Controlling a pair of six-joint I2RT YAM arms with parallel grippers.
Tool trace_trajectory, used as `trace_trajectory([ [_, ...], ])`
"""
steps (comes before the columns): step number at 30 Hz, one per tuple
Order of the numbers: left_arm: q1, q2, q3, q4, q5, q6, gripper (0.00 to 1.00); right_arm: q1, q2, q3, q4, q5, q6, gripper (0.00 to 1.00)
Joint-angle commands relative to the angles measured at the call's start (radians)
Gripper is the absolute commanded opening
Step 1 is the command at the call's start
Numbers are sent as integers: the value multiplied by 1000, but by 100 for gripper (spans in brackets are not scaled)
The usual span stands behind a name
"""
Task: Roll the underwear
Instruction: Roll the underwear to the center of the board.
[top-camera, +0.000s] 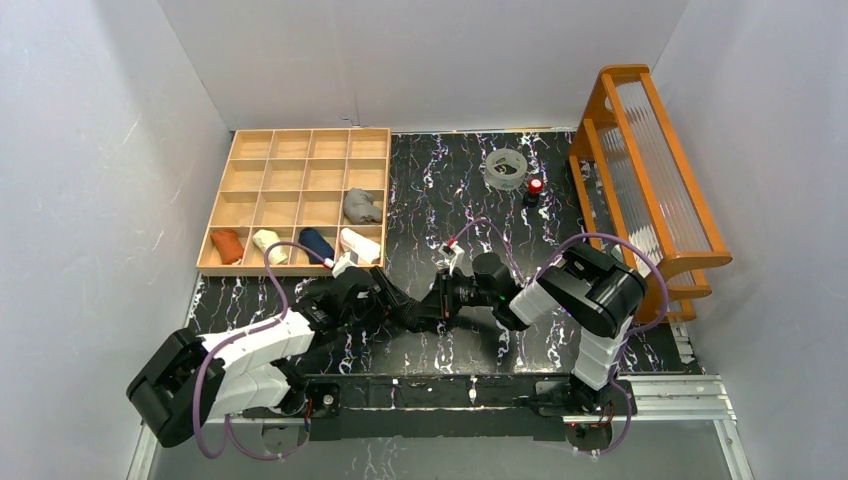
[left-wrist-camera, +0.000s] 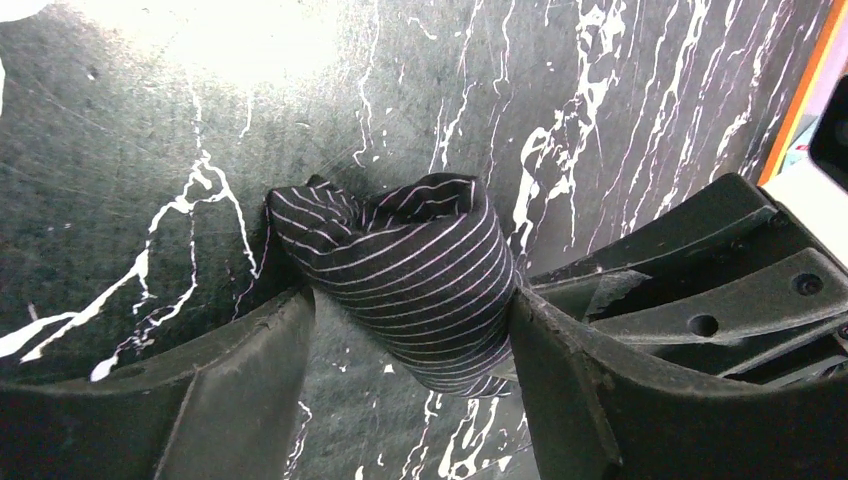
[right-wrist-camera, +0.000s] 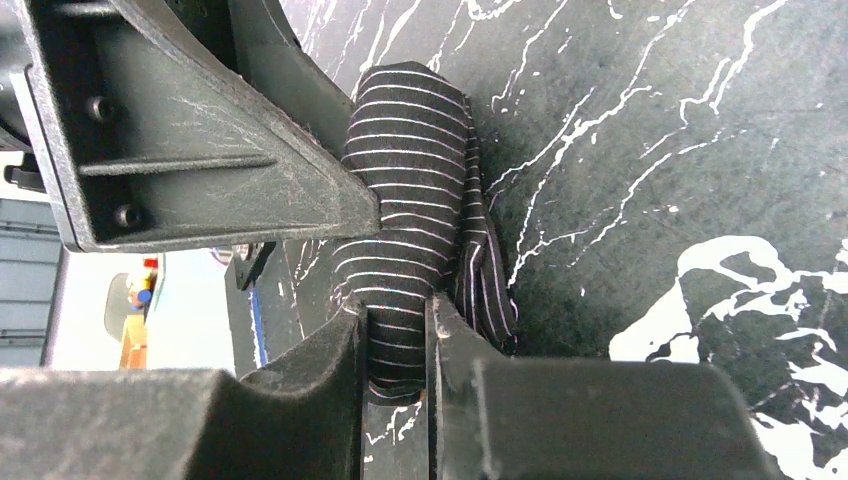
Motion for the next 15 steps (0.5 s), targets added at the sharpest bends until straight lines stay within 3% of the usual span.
trace_trajectory([
  [1,-22,41,-41,25,-44,-42,66,-8,69,-42,-189,23,-5,11],
  [4,-22,56,-94,124,-97,-80,61,-14,71,-47,-182,20,-3,13],
  [6,-23,96,-111,193,-103,-88,55,-18,62,-46,-185,19,-5,21],
  [10,-26,206,-96,203,-97,-75,38,-18,7,-30,-225,7,-68,43],
  [14,-26,239,-139,247,-85,-84,36,-18,-90,-19,-301,51,-172,73],
  [15,-26,240,-140,248,-82,-80,36,-18,-117,-15,-328,63,-204,75],
])
